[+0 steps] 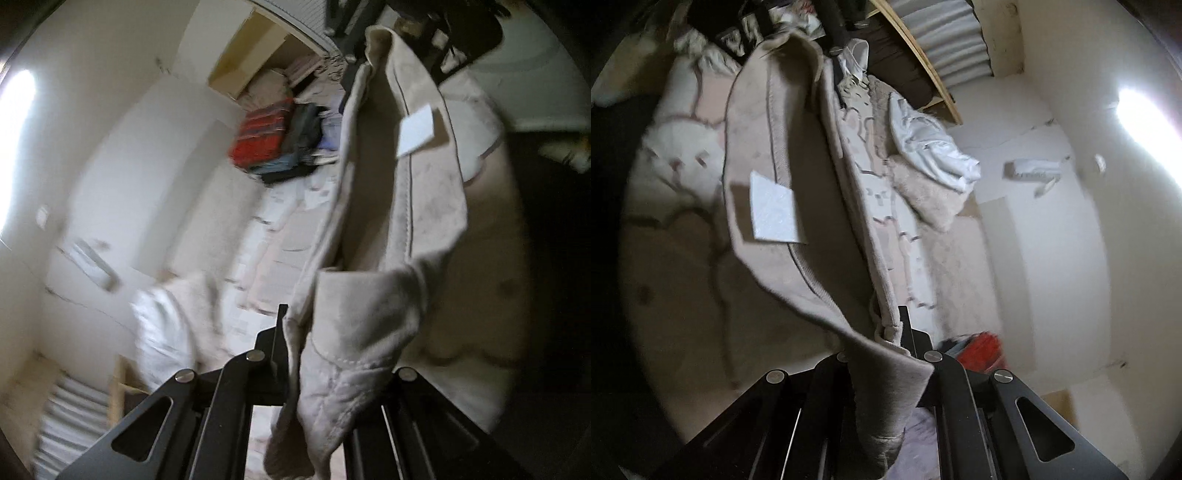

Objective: Fold clothes

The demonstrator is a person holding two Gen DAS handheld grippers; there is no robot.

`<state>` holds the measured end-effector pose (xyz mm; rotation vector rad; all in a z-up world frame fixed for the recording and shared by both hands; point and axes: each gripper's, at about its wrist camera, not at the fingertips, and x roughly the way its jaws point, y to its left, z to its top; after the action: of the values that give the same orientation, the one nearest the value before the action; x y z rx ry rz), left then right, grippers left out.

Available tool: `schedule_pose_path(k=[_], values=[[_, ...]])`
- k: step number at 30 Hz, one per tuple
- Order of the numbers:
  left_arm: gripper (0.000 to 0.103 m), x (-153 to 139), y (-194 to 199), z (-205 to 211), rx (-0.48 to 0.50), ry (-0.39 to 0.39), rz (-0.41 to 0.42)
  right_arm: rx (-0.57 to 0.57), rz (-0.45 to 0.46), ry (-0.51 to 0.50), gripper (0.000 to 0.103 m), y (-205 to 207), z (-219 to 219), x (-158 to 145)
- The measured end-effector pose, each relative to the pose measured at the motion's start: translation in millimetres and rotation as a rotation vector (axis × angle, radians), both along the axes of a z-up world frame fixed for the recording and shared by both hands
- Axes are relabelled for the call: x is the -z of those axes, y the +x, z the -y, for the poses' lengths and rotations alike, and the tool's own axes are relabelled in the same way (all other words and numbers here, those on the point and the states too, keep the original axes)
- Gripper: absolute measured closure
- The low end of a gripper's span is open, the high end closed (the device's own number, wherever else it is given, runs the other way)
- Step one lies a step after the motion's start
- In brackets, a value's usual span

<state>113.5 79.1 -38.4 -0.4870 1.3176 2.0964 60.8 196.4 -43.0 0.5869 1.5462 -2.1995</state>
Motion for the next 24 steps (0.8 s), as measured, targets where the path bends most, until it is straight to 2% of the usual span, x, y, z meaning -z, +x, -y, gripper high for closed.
schedule_pose_path(k=[4, 7, 9, 13, 16, 20, 24], values=[[0.098, 5, 51, 3, 0.006, 0.015, 0.269, 0.028, 0.251, -0.137, 0.096, 48, -1, -7], [0.098, 29, 62, -3, -0.049, 0.066, 0.513, 0.058, 0.409, -0.177, 0.096, 77, 0, 14], [0.098, 56, 63, -4, -0.086, 0.075, 0.617, 0.072, 0.487, -0.192, 0.096, 89, 0, 33], [0.098, 75, 47, -8, -0.144, 0.100, 0.701, 0.087, 0.590, -0.201, 0.096, 89, 0, 70], [0.098, 72, 25, -5, -0.158, 0.100, 0.751, 0.095, 0.645, -0.219, 0.096, 69, -2, 75], [0.097, 68, -12, -10, -0.123, 0.030, 0.785, 0.117, 0.700, -0.255, 0.096, 30, -9, 70], [0.097, 85, -61, -22, -0.115, -0.049, 0.811, 0.126, 0.745, -0.216, 0.096, -15, -8, 81]])
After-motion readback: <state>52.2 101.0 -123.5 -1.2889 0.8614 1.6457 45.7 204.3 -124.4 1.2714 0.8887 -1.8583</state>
